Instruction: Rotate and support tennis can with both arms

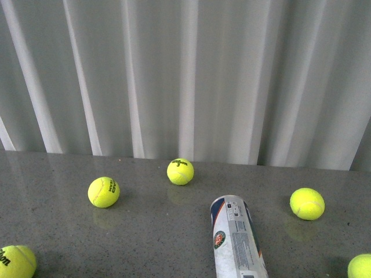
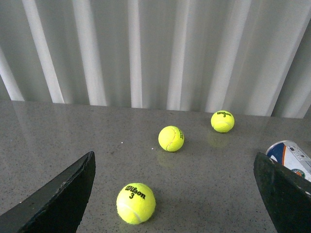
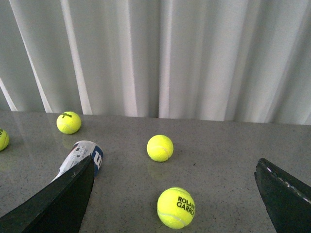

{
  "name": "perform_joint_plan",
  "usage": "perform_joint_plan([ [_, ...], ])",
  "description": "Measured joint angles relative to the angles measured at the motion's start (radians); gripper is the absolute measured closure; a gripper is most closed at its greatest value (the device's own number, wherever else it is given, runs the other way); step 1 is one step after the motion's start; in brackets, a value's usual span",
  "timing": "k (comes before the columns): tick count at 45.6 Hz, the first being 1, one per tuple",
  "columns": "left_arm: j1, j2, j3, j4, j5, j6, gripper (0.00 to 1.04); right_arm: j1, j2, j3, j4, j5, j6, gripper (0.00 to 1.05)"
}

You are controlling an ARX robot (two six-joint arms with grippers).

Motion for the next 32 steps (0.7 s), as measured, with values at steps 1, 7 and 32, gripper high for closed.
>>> perform_joint_plan([
  [1, 0.0, 0.0, 0.0, 0.0, 0.0, 0.0, 0.07, 0.0, 0.0, 0.0, 0.0, 0.0, 0.0, 0.07],
  [7, 0.0, 0.0, 0.0, 0.0, 0.0, 0.0, 0.07, 0.0, 0.0, 0.0, 0.0, 0.0, 0.0, 0.07],
  [32, 0.0, 0.0, 0.0, 0.0, 0.0, 0.0, 0.07, 0.0, 0.0, 0.0, 0.0, 0.0, 0.0, 0.07],
])
